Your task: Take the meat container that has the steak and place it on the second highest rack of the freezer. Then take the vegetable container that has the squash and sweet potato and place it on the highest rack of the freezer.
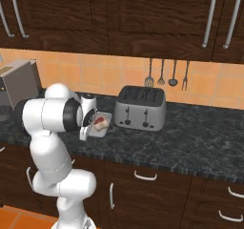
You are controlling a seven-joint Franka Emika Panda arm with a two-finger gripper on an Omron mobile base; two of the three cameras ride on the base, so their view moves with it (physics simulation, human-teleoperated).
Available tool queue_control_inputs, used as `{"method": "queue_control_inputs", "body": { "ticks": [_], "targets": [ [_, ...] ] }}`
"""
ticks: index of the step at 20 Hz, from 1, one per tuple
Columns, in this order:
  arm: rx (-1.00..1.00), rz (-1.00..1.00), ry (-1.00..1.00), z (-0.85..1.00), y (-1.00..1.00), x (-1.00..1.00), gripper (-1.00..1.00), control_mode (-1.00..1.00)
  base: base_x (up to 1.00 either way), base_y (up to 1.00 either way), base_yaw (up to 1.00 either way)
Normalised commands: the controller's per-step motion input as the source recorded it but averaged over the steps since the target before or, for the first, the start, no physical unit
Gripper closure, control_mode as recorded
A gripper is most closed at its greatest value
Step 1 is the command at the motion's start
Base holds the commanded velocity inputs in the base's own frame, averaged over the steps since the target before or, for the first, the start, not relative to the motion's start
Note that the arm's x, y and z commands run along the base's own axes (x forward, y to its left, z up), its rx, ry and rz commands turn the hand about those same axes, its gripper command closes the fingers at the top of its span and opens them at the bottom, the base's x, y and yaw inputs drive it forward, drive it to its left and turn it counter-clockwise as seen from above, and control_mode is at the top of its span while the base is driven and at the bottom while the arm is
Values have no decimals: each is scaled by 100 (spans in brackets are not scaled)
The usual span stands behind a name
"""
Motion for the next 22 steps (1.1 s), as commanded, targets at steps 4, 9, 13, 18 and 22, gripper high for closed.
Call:
{"method": "queue_control_inputs", "body": {
  "ticks": [4,9,13,18,22],
  "targets": [
    [-2,-2,-14,32,0,-71,100,-100,0,0,0],
    [-3,0,-17,91,0,-100,100,-100,0,0,0],
    [-8,0,-7,100,0,-97,100,-100,0,0,0],
    [-6,-3,0,100,4,-73,100,-100,0,0,0],
    [0,-10,5,100,4,-49,100,-100,0,0,0]
  ]
}}
